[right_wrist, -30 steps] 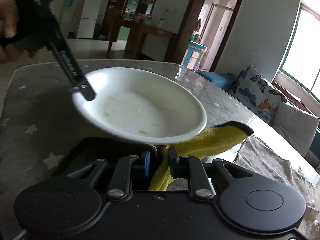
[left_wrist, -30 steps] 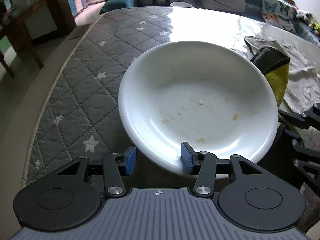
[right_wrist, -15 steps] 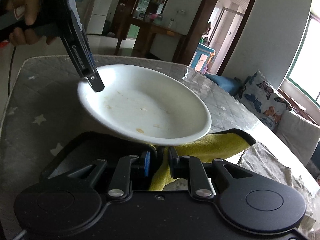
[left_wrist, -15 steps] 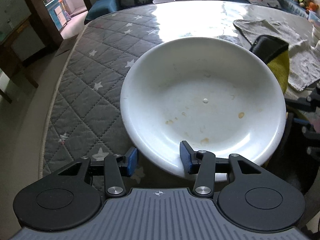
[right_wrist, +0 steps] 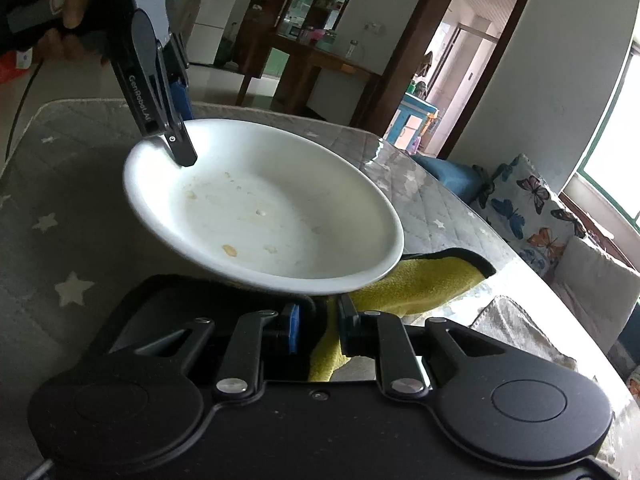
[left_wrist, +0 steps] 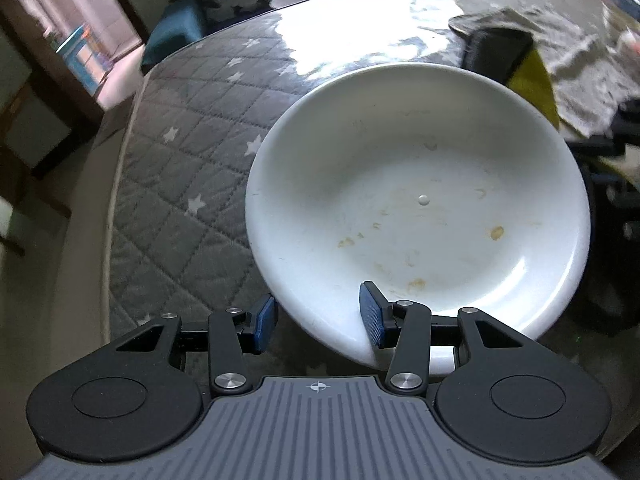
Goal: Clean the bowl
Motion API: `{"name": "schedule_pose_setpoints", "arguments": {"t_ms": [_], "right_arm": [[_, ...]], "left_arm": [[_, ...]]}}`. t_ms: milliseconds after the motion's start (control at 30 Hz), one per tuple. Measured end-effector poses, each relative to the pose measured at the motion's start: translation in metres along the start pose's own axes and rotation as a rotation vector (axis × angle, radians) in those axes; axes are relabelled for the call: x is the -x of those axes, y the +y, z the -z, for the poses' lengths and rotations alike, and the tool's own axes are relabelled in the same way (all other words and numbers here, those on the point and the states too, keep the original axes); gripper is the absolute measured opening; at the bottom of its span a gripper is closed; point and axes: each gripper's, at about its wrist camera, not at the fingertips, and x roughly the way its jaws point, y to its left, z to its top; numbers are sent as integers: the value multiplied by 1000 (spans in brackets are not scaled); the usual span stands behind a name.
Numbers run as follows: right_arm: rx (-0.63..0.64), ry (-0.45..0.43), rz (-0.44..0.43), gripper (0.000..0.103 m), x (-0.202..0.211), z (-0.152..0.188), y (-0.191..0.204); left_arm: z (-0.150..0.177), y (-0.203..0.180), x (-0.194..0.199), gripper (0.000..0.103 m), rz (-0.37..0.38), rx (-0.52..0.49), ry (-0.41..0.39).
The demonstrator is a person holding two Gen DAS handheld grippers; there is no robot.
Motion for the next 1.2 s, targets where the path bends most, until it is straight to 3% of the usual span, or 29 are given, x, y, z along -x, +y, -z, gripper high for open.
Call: {"name": "schedule_pose_setpoints", "arguments": {"t_ms": [233, 600, 867, 1200], "right_arm": [[19, -13, -2, 20, -4, 2, -6], [-15, -19, 38, 20, -17, 3, -21], [-51, -21, 12, 20, -12, 4, -20], [-66, -37, -4, 20, 4, 4, -7]], "left_arm": [[-5, 7, -6, 48, 18, -63, -9], [-20, 7, -20, 47, -29, -129, -4], [-21, 8, -19, 46, -45, -48, 6], [-1, 8, -2, 47, -34, 122, 11]]}}
